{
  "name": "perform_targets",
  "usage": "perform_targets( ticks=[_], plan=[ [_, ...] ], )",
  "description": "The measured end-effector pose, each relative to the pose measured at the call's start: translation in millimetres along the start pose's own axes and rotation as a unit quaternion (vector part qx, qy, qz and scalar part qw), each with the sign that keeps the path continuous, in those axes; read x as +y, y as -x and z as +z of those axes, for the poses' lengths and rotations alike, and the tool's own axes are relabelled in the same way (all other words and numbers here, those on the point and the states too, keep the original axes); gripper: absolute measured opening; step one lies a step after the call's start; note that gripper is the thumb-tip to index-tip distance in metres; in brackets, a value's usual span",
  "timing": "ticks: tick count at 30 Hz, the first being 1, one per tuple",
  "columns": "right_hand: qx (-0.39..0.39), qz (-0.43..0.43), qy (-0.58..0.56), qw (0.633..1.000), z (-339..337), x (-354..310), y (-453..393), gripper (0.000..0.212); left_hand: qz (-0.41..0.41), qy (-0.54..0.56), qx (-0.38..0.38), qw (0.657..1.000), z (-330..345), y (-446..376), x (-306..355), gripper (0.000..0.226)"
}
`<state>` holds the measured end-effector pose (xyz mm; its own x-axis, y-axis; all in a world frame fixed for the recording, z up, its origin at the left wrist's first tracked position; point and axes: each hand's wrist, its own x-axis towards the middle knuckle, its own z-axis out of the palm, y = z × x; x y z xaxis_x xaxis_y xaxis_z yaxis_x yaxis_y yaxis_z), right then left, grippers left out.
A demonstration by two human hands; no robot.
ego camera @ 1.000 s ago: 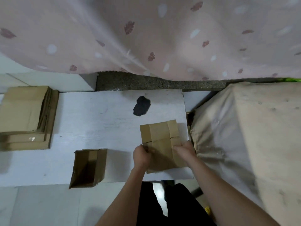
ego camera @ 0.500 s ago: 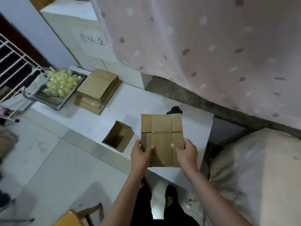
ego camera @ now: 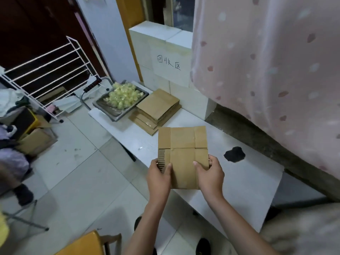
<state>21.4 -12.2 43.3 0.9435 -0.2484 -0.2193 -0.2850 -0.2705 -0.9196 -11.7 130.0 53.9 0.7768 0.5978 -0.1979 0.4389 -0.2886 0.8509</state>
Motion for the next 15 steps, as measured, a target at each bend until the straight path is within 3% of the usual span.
perform_targets(
  ticks=[9,15],
  plan=[
    [0.03,-0.026,0.008,0.999,139,-70,10,0.038,0.017,0.037,-0.007,0.999,-102,-117,-15,0.031],
    [0.042,-0.026,0.003,0.999,224,-116,22,0.027,0.022,0.05,-0.027,0.998,-170,-189,-26,0.033]
  ],
)
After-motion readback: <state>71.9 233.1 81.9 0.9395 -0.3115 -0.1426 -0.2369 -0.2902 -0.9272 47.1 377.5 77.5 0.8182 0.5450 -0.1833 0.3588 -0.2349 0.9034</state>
